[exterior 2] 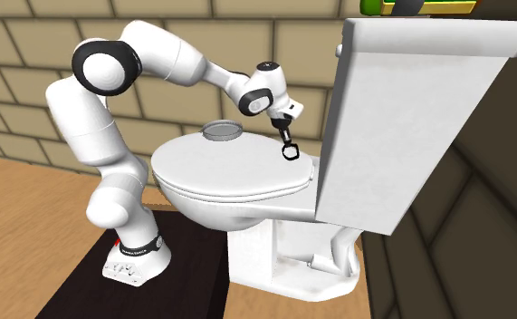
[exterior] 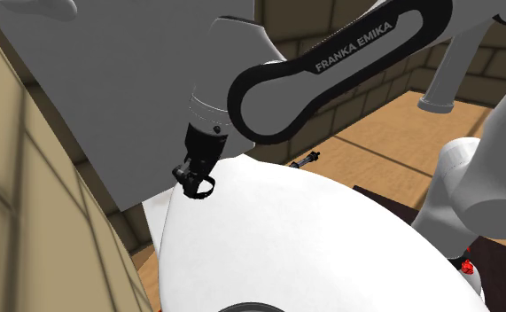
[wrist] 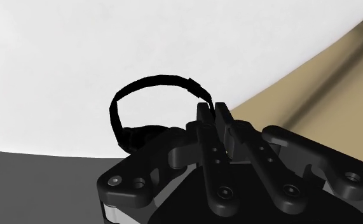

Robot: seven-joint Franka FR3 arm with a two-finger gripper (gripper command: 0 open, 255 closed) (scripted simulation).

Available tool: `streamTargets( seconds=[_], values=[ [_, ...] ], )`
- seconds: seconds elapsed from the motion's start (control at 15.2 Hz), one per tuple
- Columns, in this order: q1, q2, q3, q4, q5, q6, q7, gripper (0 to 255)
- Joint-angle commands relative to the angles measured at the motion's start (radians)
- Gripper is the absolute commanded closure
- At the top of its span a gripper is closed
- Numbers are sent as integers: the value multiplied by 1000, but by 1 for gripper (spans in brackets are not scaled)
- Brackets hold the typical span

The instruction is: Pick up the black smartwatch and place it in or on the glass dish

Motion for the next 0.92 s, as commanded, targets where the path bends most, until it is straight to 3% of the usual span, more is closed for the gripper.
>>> streamTargets(
  seconds=[0.0, 0.86],
  values=[
    [-1, -9, -2, 19, -1, -29, 3, 255],
    [-8, -61, -14, 144, -7, -204, 21, 255]
  ],
)
